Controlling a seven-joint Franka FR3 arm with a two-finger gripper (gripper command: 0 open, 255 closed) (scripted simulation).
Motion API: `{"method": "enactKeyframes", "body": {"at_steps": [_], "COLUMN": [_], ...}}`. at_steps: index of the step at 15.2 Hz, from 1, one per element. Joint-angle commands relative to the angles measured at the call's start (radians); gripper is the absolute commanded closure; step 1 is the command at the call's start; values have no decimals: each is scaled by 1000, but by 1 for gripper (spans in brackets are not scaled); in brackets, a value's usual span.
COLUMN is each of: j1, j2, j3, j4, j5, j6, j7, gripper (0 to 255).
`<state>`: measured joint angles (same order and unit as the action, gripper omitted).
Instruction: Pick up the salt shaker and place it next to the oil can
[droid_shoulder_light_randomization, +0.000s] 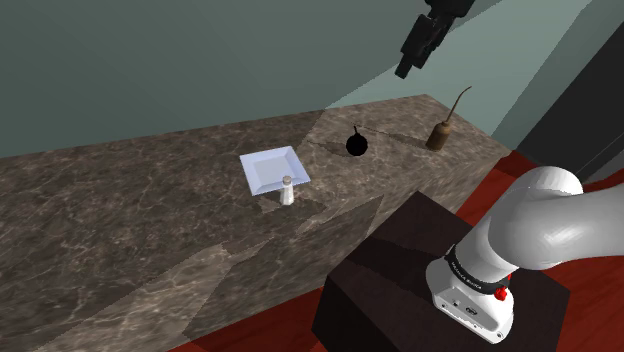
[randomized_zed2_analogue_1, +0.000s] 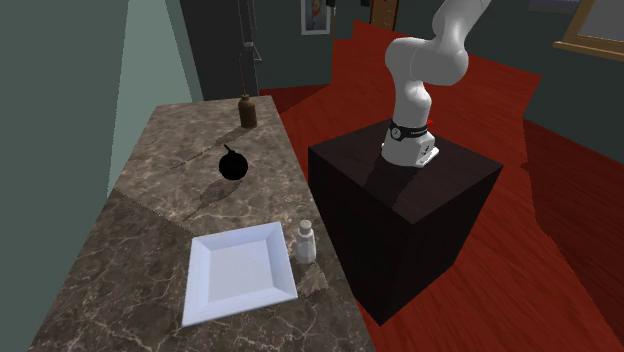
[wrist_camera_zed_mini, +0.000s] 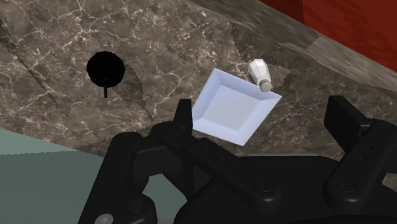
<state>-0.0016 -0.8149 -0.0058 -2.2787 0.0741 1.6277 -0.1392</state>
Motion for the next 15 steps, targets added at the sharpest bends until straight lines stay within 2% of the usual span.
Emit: {"method": "enactKeyframes", "body": {"at_steps": [1,8,15], "j1": [0,21,40], "j2": [0,113,292], "j3": [0,56,113], "j4": [0,-121,-178], "j5": [0,25,41], "j6": [0,227,458], "j7": [0,25,51], "gripper": [0,0,0]}}
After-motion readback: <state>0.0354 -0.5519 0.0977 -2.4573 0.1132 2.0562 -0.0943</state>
